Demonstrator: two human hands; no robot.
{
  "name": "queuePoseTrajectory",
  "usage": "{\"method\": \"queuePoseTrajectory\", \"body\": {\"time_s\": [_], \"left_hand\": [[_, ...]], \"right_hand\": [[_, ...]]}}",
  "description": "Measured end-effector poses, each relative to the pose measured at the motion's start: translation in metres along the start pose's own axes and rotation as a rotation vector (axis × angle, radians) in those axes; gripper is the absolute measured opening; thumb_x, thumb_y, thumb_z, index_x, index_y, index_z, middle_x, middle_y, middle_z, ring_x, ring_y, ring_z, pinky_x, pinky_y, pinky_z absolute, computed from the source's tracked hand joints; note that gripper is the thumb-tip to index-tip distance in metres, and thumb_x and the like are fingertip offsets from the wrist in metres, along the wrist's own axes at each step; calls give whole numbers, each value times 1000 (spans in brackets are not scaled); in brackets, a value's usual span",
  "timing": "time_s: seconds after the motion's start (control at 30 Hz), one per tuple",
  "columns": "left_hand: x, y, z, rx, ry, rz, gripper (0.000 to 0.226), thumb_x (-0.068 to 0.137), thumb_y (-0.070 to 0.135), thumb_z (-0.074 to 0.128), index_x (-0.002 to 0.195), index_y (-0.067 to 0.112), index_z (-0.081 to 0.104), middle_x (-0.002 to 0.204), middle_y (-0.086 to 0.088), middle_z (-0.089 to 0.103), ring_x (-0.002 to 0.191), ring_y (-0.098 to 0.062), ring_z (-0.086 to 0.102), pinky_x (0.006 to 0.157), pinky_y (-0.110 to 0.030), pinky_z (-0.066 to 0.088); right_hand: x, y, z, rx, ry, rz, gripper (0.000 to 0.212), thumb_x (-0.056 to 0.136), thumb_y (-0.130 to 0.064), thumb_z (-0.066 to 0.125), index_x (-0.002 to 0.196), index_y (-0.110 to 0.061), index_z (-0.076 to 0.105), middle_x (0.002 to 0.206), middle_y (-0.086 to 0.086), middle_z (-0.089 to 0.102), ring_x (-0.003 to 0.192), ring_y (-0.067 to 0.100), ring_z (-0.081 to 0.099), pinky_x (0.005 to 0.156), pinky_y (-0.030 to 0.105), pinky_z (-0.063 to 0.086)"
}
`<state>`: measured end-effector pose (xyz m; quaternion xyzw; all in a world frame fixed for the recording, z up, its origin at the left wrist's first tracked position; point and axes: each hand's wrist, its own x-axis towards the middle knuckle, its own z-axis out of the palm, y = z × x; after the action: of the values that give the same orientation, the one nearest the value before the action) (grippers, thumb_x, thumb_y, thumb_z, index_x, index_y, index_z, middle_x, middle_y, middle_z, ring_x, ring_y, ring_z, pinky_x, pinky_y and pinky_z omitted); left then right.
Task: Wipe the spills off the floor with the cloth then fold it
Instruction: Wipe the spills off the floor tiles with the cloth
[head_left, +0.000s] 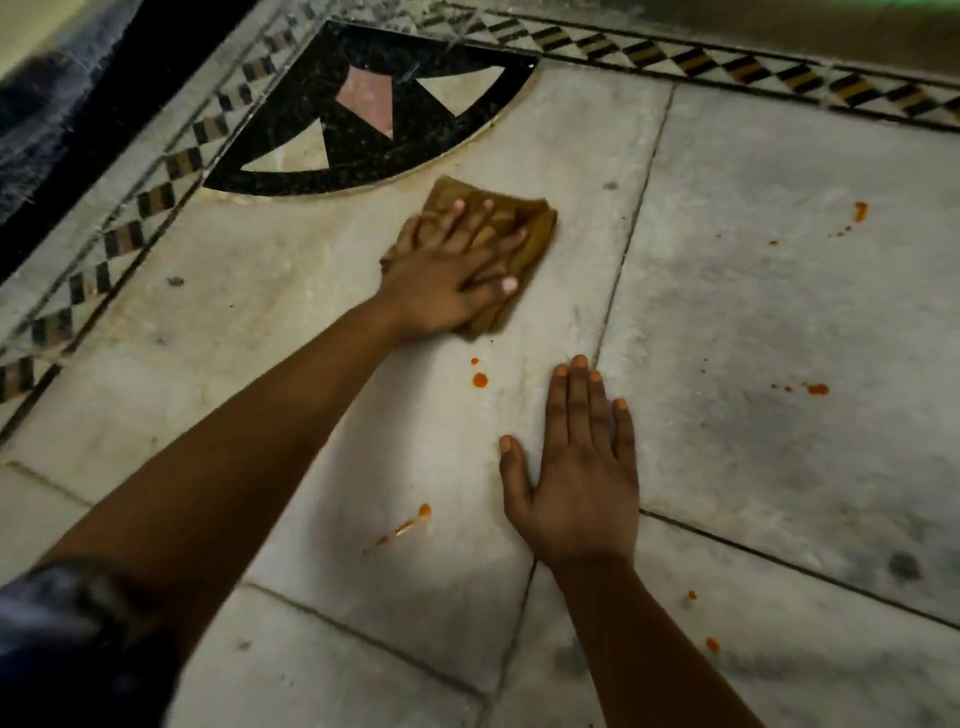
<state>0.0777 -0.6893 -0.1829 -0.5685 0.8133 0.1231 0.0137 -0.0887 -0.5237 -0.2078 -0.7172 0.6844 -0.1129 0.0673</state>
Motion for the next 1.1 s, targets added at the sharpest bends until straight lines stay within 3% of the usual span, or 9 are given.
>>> {"method": "queuePoseTrajectory", "body": {"time_s": [0.07,0.23,0.3,0.47,0.67,0.77,0.87,1.03,1.1], "left_hand": [[-13,-22,-2,12,-2,39,62,85,66,17,144,50,6,158,8,-6,143,-14,-10,113,-47,-5],[47,-33,-23,-74,-23,-358,55,95,59,21,145,46,1,159,3,-10,145,-26,-12,112,-57,-6],[65,-1,-23,-68,-26,-311,55,96,57,21,146,45,4,159,3,-11,145,-27,-12,111,-57,-7],[57,39,-6,-16,-49,24,53,95,57,26,145,47,12,159,7,-3,146,-19,-7,113,-50,-7],[111,62,-26,-37,-116,-126,59,95,58,24,148,40,6,159,2,-8,145,-25,-10,112,-53,-8],[90,75,-10,8,-75,67,57,95,57,25,148,41,9,159,4,-5,145,-22,-8,114,-49,-8],[62,37,-4,10,-32,227,56,92,60,25,145,46,14,158,10,1,145,-17,-4,114,-45,-4],[93,30,-20,-7,-77,-47,52,96,55,26,145,46,12,159,8,-4,146,-21,-8,113,-52,-4],[93,50,-18,8,-67,-51,52,96,54,26,146,46,11,159,6,-5,145,-23,-9,113,-53,-6]], "right_hand": [[0,0,0,7,4,1,74,87,-48,32,146,-4,27,153,14,26,142,25,23,114,42,14],[0,0,0,8,11,7,74,87,-49,32,146,-4,28,152,14,27,141,25,24,114,41,12],[0,0,0,10,12,3,74,87,-49,32,145,-4,29,152,14,28,141,26,26,114,41,12],[0,-1,0,9,2,9,74,87,-49,31,146,-5,28,152,14,28,141,25,25,113,41,13],[1,-1,0,28,-12,11,73,87,-50,29,146,-6,28,153,12,27,142,23,23,114,40,10],[-1,-1,-2,24,-16,13,73,88,-50,31,145,-6,29,152,13,28,142,23,24,113,40,12],[0,0,-3,21,-15,13,73,87,-49,33,145,-5,30,152,13,28,142,24,25,113,41,14],[2,-1,-3,43,-25,17,74,87,-50,32,146,-6,28,153,12,27,142,24,23,113,40,11],[1,0,-2,42,-31,21,74,87,-50,32,145,-6,28,152,13,27,142,24,23,113,40,10]]}}
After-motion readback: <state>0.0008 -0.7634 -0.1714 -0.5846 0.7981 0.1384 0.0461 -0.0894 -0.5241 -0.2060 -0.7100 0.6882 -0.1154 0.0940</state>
